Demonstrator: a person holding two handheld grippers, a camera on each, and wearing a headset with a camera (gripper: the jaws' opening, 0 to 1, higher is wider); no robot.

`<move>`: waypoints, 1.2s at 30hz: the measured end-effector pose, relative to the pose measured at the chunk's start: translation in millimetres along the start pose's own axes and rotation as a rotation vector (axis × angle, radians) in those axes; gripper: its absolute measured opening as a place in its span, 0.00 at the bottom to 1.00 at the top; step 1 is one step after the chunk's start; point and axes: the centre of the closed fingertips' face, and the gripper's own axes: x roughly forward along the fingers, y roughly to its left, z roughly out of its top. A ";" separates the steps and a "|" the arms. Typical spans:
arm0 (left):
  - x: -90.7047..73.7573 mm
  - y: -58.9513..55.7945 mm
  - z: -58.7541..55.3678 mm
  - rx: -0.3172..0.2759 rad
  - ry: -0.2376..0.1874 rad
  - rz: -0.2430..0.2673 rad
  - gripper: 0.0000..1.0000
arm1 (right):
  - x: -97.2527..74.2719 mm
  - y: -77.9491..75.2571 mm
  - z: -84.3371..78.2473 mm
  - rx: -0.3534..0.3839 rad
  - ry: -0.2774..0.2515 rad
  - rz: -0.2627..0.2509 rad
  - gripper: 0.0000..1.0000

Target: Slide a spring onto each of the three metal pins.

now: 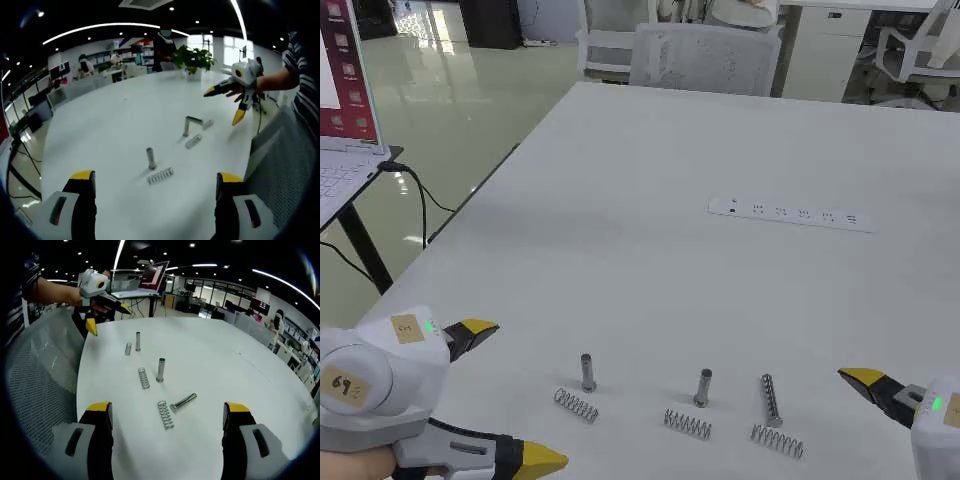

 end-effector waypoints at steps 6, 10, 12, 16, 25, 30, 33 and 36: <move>-0.7 -0.3 1.7 -0.004 -0.006 0.004 0.98 | 0.6 -1.4 0.5 0.002 -0.003 -0.004 0.91; -1.5 -0.8 2.5 -0.007 -0.009 0.004 0.98 | 0.8 -1.6 1.7 0.005 -0.007 -0.006 0.91; -1.4 -1.1 2.2 -0.006 -0.007 0.005 0.98 | 0.9 -2.2 1.4 0.005 -0.007 -0.008 0.91; -1.8 -2.6 2.1 -0.003 -0.004 0.005 0.98 | 0.8 -4.1 -0.8 0.009 -0.002 -0.011 0.91; -1.5 -4.4 0.9 -0.002 0.002 0.003 0.98 | -0.3 -6.5 -2.5 0.014 0.000 -0.015 0.91; -0.8 -5.0 -0.4 -0.002 0.004 0.000 0.98 | 0.2 -7.1 -2.6 0.013 0.001 -0.015 0.90; -0.9 -4.4 -0.9 -0.002 0.005 0.001 0.98 | 0.9 -6.7 -3.1 0.014 0.002 -0.012 0.90; -1.4 -3.9 -1.1 -0.005 0.004 0.002 0.98 | 1.5 -6.5 -3.1 0.014 0.002 -0.011 0.90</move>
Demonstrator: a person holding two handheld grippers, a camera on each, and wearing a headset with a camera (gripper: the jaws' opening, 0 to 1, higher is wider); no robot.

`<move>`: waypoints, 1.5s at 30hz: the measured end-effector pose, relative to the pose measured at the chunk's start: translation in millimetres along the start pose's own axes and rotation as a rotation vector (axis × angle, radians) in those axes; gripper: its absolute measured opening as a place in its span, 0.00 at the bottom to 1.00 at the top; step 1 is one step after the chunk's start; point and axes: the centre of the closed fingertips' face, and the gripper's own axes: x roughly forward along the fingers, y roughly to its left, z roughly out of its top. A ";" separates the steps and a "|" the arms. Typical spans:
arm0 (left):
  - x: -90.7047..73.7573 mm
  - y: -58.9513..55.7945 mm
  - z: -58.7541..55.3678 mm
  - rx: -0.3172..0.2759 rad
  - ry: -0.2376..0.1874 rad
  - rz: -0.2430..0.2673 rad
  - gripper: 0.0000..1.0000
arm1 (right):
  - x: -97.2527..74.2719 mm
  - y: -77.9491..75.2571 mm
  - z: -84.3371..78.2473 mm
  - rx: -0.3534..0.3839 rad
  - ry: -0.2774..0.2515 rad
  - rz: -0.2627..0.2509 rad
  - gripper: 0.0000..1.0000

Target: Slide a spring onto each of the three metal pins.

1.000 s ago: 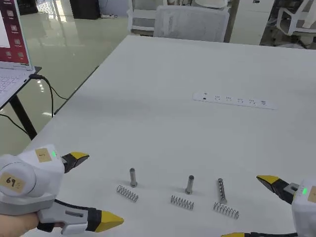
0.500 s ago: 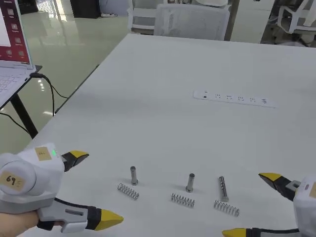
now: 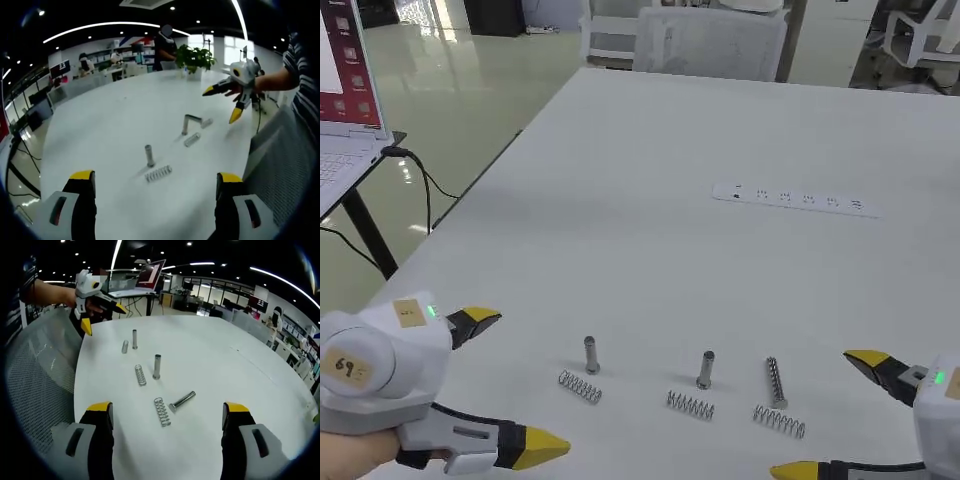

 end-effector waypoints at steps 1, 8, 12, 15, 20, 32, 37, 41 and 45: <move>0.0 0.3 0.0 0.000 0.000 0.001 0.98 | 0.1 0.0 0.1 0.000 -0.001 0.000 0.90; 0.0 0.4 -0.5 0.000 0.001 0.000 0.98 | 0.2 0.9 -0.1 0.000 0.001 0.002 0.90; -0.1 0.8 -0.8 0.000 0.001 0.001 0.98 | -0.1 1.0 -0.5 0.002 0.002 0.002 0.90; -0.1 0.6 -1.1 0.001 0.002 0.001 0.98 | -0.3 1.2 -1.3 0.000 0.005 0.002 0.89; 0.1 0.1 -1.1 -0.001 0.001 -0.001 0.98 | -0.1 2.3 -1.3 -0.001 0.005 0.004 0.89; 0.6 -0.8 -1.1 -0.006 0.000 -0.010 0.98 | 1.5 3.3 -1.4 0.001 0.006 0.013 0.89; 1.5 -1.4 -0.4 -0.007 0.001 -0.013 0.98 | 1.8 4.8 -2.2 0.002 0.009 0.022 0.89; 2.0 -1.6 -0.7 -0.005 0.004 -0.019 0.98 | 2.1 7.5 -3.2 0.002 0.013 0.033 0.89; 2.0 -2.1 -0.6 -0.006 0.005 -0.020 0.98 | 2.1 11.6 -4.5 0.001 0.016 0.048 0.89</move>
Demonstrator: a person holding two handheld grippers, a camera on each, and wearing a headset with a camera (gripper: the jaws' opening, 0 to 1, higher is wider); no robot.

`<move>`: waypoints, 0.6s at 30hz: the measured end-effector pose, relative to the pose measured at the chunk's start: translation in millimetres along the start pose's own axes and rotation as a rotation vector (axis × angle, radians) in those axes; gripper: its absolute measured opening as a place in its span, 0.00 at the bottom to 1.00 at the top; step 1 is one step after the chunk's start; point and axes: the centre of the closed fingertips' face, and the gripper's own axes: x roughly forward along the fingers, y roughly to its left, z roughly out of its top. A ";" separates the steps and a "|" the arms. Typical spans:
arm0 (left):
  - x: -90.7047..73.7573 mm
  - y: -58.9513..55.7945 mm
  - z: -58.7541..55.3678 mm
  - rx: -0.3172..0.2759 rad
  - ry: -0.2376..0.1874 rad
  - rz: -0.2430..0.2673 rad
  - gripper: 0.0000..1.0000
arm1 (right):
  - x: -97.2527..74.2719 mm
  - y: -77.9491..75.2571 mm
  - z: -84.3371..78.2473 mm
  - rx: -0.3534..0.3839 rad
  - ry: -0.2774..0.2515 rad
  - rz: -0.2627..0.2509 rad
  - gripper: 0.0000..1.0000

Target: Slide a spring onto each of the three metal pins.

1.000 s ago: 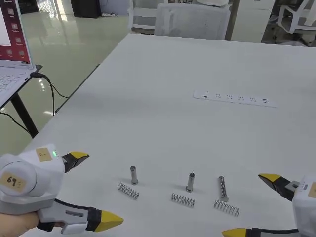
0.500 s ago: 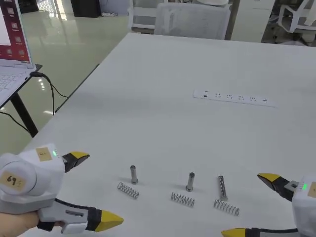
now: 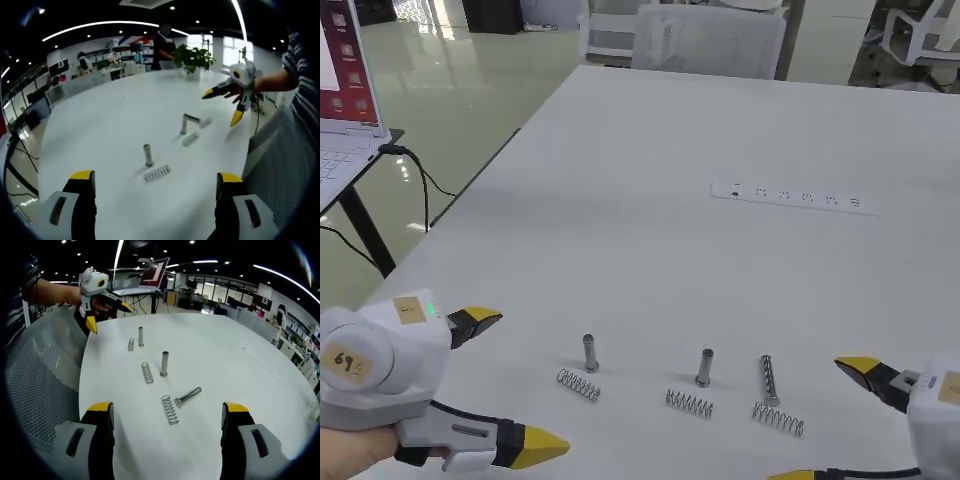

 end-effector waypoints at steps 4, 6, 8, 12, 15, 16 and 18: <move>-1.1 0.5 0.9 0.002 -0.002 0.000 0.98 | 0.7 0.1 -1.8 0.001 0.007 0.005 0.88; -1.5 1.1 0.7 0.002 0.000 0.002 0.98 | 0.5 -0.8 -1.5 0.004 0.010 0.006 0.88; -1.9 2.2 0.7 0.001 0.002 0.002 0.98 | 0.1 -3.7 1.4 0.007 0.005 0.005 0.87; -1.8 4.7 1.8 0.000 -0.003 0.007 0.98 | 0.3 -12.4 10.3 0.025 -0.011 -0.008 0.84; -0.9 5.4 2.0 0.000 -0.004 0.004 0.98 | 2.9 -18.9 16.0 0.056 -0.020 -0.017 0.82; -0.7 5.6 1.7 0.000 -0.002 0.004 0.98 | 4.0 -20.7 17.2 0.065 -0.021 -0.019 0.81; -0.7 5.7 1.8 0.001 -0.003 0.003 0.98 | 6.1 -23.8 20.7 0.087 -0.025 -0.022 0.78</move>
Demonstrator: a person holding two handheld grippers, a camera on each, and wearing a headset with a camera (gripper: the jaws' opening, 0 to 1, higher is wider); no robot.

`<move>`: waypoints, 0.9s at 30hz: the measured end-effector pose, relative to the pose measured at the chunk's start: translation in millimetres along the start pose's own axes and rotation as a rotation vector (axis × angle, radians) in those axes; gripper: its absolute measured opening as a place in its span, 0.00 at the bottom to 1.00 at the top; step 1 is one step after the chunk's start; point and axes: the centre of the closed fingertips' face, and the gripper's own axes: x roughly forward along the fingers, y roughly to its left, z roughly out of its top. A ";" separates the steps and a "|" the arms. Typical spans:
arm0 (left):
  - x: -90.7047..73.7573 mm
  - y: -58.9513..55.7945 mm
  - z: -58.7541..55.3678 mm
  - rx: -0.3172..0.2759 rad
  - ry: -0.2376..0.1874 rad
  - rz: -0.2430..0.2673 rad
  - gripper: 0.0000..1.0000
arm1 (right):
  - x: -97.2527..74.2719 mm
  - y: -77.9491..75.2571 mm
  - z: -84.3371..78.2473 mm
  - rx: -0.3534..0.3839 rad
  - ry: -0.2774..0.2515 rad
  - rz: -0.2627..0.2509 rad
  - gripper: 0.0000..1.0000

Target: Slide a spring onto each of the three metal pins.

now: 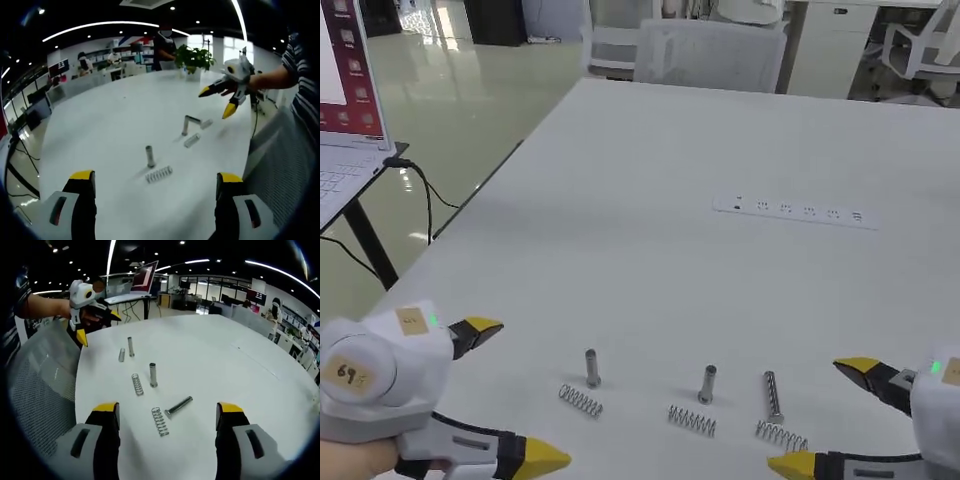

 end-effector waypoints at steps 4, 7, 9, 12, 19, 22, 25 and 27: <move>-0.2 0.4 -1.0 -0.003 0.002 0.001 0.98 | 4.6 -4.7 2.2 0.051 0.011 -0.009 0.72; -0.5 1.3 -2.3 -0.006 0.003 0.002 0.98 | 7.6 -10.5 3.5 0.111 0.016 -0.024 0.70; -0.7 1.6 -3.3 -0.008 0.006 0.003 0.98 | 9.0 -11.5 2.2 0.156 0.030 -0.013 0.61; -1.8 2.3 -4.0 -0.010 0.006 0.004 0.98 | 12.3 -18.0 0.3 0.204 0.055 -0.021 0.48; -2.4 1.3 -4.6 -0.014 0.005 0.003 0.98 | 21.8 -36.5 2.0 0.446 0.047 -0.039 0.29; -2.8 1.3 -4.3 -0.017 0.001 0.004 0.98 | 26.6 -38.9 -2.3 0.485 0.070 -0.046 0.24; -3.2 1.5 -4.6 -0.017 0.003 0.004 0.98 | 33.5 -38.4 -7.8 0.498 0.103 -0.051 0.21; -3.6 2.0 -5.2 -0.016 0.005 0.004 0.98 | 36.8 -37.4 -10.3 0.502 0.121 -0.055 0.19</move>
